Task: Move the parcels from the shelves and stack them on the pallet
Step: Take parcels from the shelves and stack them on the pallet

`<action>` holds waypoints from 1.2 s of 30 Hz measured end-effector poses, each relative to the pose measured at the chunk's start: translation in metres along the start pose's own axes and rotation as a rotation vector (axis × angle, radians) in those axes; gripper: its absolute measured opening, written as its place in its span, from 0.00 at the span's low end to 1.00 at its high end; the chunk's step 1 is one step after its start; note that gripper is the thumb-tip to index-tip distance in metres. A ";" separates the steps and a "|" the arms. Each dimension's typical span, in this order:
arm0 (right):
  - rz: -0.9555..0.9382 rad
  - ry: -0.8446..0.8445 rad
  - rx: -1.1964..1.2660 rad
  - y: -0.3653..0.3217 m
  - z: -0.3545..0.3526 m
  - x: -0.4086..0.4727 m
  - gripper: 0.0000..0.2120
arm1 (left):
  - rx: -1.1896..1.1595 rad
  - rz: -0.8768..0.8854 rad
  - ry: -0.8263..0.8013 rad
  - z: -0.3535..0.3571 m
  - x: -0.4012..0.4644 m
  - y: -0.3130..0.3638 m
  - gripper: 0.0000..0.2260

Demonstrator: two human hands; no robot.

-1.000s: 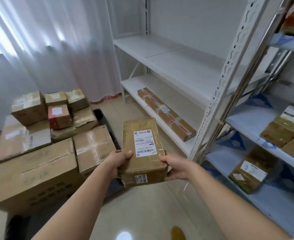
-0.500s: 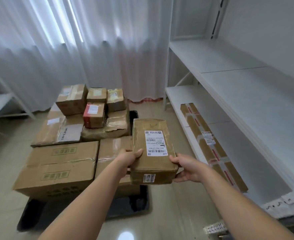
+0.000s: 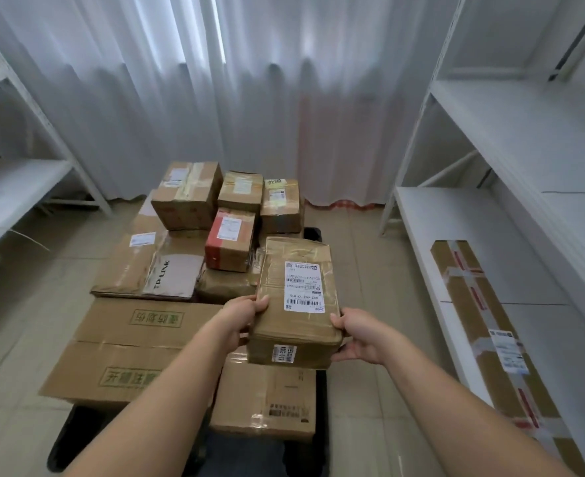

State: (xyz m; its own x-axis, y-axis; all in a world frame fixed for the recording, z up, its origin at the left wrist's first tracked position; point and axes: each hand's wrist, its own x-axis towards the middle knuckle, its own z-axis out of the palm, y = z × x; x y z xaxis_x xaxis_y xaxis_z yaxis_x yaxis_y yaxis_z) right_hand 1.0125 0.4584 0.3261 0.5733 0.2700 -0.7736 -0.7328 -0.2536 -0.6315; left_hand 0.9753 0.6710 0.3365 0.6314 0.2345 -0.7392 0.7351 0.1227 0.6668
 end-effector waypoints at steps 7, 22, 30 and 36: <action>0.060 -0.042 -0.020 -0.070 0.001 0.096 0.10 | -0.045 -0.001 0.113 -0.012 0.085 0.050 0.15; 0.222 -0.133 -0.144 -0.162 -0.058 0.337 0.16 | -0.470 -0.433 0.395 0.060 0.287 0.092 0.22; 0.215 -0.214 -0.145 -0.152 -0.055 0.431 0.24 | -0.662 -0.386 0.436 0.060 0.367 0.083 0.08; 0.208 -0.238 -0.171 -0.146 -0.041 0.479 0.25 | -0.765 -0.314 0.520 0.055 0.413 0.077 0.12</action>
State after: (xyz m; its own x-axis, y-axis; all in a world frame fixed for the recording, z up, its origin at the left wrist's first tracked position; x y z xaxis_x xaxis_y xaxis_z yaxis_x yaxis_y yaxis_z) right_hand 1.4087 0.5868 0.0454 0.3025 0.3997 -0.8653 -0.7411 -0.4722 -0.4773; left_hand 1.3059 0.7243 0.0773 0.1115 0.4582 -0.8818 0.3766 0.8017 0.4642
